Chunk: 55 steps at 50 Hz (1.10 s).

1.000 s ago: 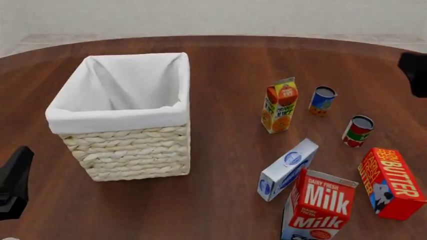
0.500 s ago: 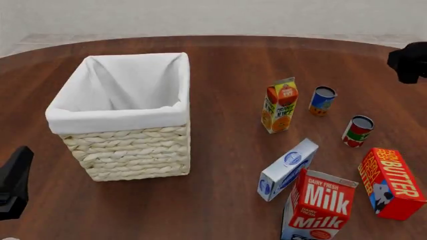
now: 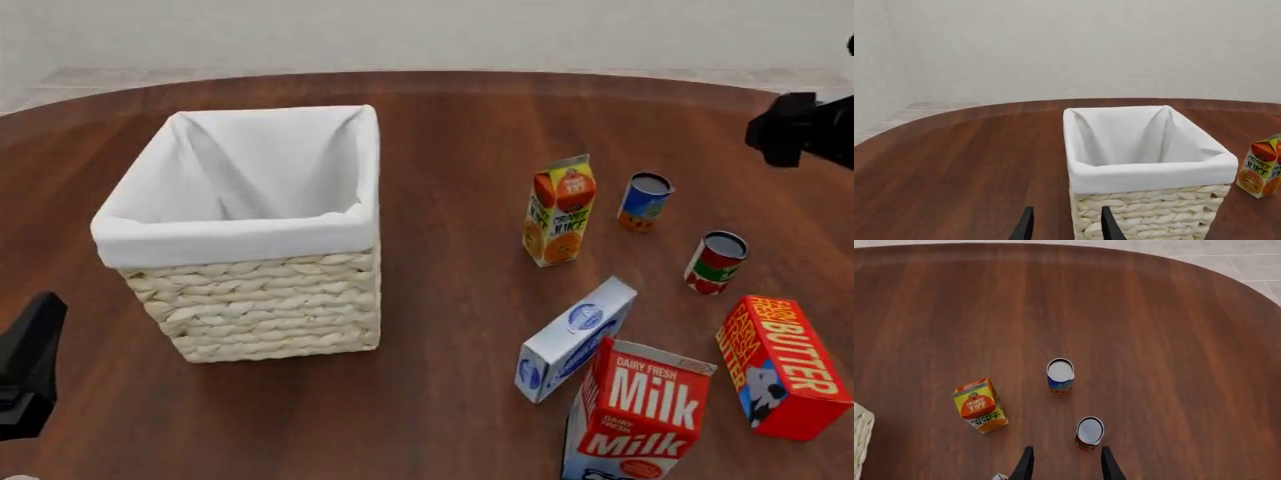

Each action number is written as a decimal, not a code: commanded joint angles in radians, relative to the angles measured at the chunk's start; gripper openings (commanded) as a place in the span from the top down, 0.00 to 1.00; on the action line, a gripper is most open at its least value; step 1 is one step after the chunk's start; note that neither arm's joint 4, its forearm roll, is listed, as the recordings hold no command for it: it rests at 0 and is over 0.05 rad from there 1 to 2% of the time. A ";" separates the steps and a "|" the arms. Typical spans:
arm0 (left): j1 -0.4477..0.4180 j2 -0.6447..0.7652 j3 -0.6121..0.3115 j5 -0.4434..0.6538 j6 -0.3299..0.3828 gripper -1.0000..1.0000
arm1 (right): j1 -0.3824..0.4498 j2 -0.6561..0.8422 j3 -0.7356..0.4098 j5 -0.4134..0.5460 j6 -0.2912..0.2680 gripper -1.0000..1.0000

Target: Pick up the alphabet soup and the tomato sauce, and put them in the basket.

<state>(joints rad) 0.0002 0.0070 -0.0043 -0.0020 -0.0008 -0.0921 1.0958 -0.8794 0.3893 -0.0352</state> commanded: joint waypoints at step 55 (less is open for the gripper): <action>0.000 0.000 0.000 0.000 0.001 0.00 | -0.095 0.316 -0.022 -0.046 -0.050 0.00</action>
<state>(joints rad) 0.0000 0.0074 -0.0043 -0.0019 -0.0001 -0.1775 1.3853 -0.9108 0.3621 -0.0833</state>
